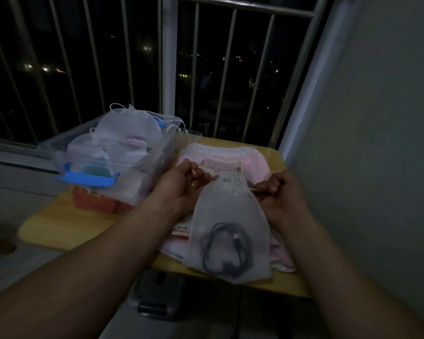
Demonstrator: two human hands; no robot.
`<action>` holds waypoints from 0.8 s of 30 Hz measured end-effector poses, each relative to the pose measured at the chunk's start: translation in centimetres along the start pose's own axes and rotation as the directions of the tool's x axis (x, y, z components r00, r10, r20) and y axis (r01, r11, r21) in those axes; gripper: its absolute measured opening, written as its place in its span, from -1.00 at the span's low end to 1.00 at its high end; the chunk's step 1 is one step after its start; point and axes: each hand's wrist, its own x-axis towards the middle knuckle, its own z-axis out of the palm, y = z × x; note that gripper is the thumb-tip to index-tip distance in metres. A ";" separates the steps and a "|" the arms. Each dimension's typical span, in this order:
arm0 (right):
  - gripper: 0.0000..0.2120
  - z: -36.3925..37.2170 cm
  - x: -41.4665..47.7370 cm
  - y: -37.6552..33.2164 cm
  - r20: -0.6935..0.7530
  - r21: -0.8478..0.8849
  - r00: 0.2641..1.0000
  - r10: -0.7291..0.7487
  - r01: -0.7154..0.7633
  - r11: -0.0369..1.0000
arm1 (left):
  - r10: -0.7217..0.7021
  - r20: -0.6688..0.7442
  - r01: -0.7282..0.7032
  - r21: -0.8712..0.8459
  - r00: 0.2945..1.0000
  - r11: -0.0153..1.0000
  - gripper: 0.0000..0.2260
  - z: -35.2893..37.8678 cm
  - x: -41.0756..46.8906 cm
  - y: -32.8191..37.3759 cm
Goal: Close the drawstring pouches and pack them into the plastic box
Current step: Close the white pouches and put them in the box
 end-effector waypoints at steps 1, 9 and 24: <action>-0.76 0.1 0.1 0.0 0.000 0.004 1.000 -0.005 0.005 1.000 | 0.010 0.008 -0.009 -0.007 1.000 1.000 -0.63 0.2 -0.1 -0.1; -0.73 0.9 0.3 -0.7 0.089 -0.461 0.986 -0.140 0.165 0.872 | 0.260 0.319 -0.412 0.707 0.911 0.575 -0.67 0.0 -0.7 -0.1; -0.84 1.9 -0.7 0.5 0.216 -0.786 0.973 -0.086 0.225 0.576 | 0.225 0.440 -0.493 0.796 0.870 0.352 -0.80 1.3 -1.6 -1.2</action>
